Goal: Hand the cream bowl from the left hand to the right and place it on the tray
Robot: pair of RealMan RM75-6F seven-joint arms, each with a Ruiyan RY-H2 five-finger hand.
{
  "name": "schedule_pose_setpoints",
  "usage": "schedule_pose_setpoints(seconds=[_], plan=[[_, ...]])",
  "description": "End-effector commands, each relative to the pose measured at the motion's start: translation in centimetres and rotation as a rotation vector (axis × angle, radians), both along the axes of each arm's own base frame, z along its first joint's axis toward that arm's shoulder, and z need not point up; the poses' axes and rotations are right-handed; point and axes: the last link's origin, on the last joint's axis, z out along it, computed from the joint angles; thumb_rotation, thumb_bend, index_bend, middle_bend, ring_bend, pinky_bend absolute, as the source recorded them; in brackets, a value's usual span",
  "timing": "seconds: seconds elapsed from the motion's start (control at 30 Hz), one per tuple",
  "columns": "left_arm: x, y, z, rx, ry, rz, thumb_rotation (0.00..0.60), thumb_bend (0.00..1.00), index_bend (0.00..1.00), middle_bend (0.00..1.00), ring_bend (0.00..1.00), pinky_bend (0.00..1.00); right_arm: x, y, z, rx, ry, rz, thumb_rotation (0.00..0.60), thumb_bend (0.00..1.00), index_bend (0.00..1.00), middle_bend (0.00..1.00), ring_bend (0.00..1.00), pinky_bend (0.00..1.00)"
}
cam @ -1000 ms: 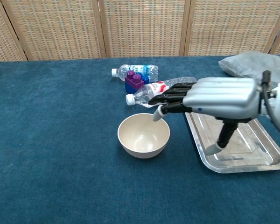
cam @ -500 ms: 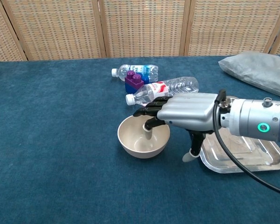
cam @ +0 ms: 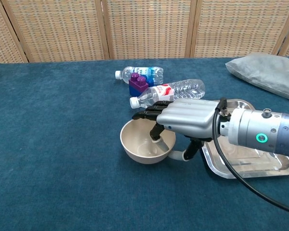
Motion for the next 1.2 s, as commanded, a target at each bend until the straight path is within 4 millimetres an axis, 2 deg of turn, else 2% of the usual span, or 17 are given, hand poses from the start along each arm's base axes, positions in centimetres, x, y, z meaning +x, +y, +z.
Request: schedule_pose_setpoints(seconds=[0.03,0.13,0.27,0.33,0.43,0.57,0.6,0.83,1.1,1.13,1.2], plan=[[0.0,0.0,0.0,-0.001,-0.001,0.001,0.600,0.00,0.00,0.00,0.00,0.00,0.2,0.1,0.0,0.002,-0.014,0.012,0.600,0.49,0.63,0.00,0.00,0.00],[0.0,-0.1,-0.1,-0.003,0.000,0.003,0.600,0.00,0.00,0.00,0.00,0.00,0.6,-0.1,0.9,-0.015,-0.037,0.029,0.600,0.49,0.63,0.00,0.00,0.00],[0.0,0.0,-0.3,-0.013,0.004,0.004,0.600,0.00,0.00,0.00,0.00,0.00,0.5,-1.4,4.0,-0.099,-0.068,0.028,0.600,0.49,0.63,0.00,0.00,0.00],[0.0,0.0,-0.4,-0.017,0.004,0.004,0.600,0.00,0.00,0.00,0.00,0.00,0.2,-1.8,4.9,-0.122,-0.063,0.022,0.600,0.49,0.63,0.00,0.00,0.00],[0.1,0.0,-0.5,-0.024,0.005,0.003,0.600,0.00,0.00,0.00,0.00,0.00,-1.5,-2.8,6.9,-0.193,-0.014,0.009,0.600,0.49,0.63,0.00,0.00,0.00],[0.2,-0.2,-0.8,-0.039,0.008,-0.002,0.600,0.00,0.00,0.00,0.00,0.00,-5.0,-3.4,8.6,-0.244,0.082,-0.047,0.600,0.50,0.63,0.00,0.00,0.00],[0.2,-0.2,-0.8,-0.038,0.011,-0.006,0.600,0.00,0.00,0.00,0.00,0.00,-7.2,-3.3,9.2,-0.252,0.120,-0.096,0.600,0.50,0.63,0.00,0.00,0.00],[0.4,-0.2,-1.1,-0.047,0.021,-0.010,0.600,0.00,0.00,0.00,0.00,0.00,-11.5,-1.8,9.8,-0.261,0.168,-0.170,0.600,0.51,0.63,0.00,0.00,0.00],[0.5,-0.3,-1.4,-0.055,0.025,-0.014,0.600,0.00,0.00,0.00,0.00,0.00,-12.9,-0.9,9.7,-0.246,0.175,-0.193,0.600,0.51,0.62,0.00,0.00,0.00],[0.5,-0.3,-1.4,-0.054,0.025,-0.014,0.600,0.00,0.00,0.00,0.00,0.00,-13.0,-0.9,9.7,-0.244,0.175,-0.191,0.600,0.50,0.56,0.00,0.00,0.00],[0.6,-0.3,-1.3,-0.052,0.024,-0.013,0.600,0.00,0.00,0.00,0.00,0.00,-13.3,-0.9,9.9,-0.244,0.190,-0.204,0.600,0.44,0.38,0.00,0.00,0.00]])
